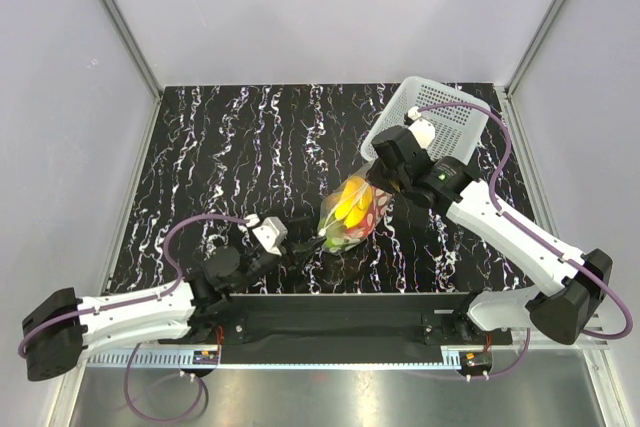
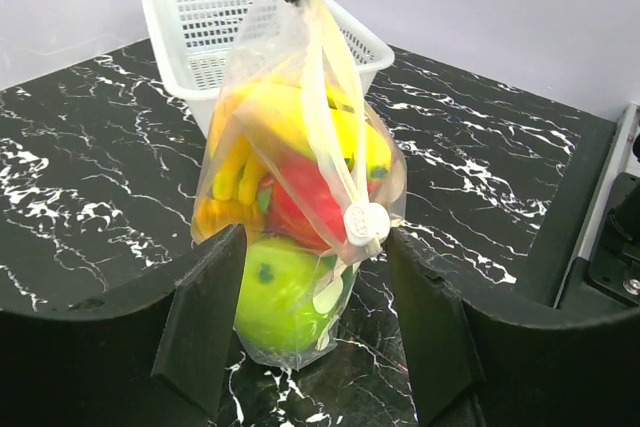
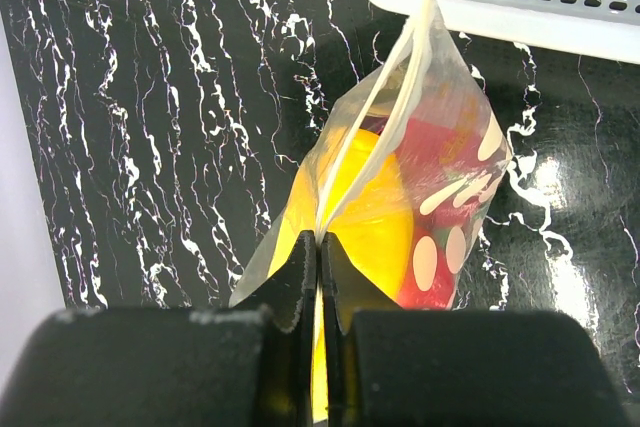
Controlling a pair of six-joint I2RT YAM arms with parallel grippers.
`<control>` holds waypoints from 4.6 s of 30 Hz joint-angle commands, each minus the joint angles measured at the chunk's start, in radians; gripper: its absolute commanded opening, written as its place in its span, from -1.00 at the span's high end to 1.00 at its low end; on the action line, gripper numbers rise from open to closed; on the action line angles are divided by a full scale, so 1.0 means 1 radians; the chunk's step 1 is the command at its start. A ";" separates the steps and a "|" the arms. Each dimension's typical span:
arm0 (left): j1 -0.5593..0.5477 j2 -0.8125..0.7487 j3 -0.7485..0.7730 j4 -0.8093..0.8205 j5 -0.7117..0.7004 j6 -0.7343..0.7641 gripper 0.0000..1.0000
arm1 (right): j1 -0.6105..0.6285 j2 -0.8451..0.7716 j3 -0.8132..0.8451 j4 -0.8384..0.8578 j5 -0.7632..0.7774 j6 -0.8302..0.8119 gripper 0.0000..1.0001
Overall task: Place the food in the zip-top bag and seal the zipper
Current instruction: Zip the zipper food storage bag at the center of the board.
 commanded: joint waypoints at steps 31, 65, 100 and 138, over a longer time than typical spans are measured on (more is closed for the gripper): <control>-0.014 0.302 0.034 0.352 0.003 -0.032 0.97 | -0.007 -0.058 0.036 0.003 0.048 -0.020 0.81; 0.493 0.102 0.089 0.095 0.556 -0.264 1.00 | 0.014 -0.006 0.082 0.239 -1.007 -1.571 -0.20; 0.504 0.125 0.125 0.071 0.606 -0.245 1.00 | 0.124 0.281 0.257 0.038 -1.007 -1.970 0.16; 0.501 0.251 0.125 0.238 0.665 -0.253 0.51 | 0.128 0.330 0.365 -0.095 -0.998 -2.004 1.00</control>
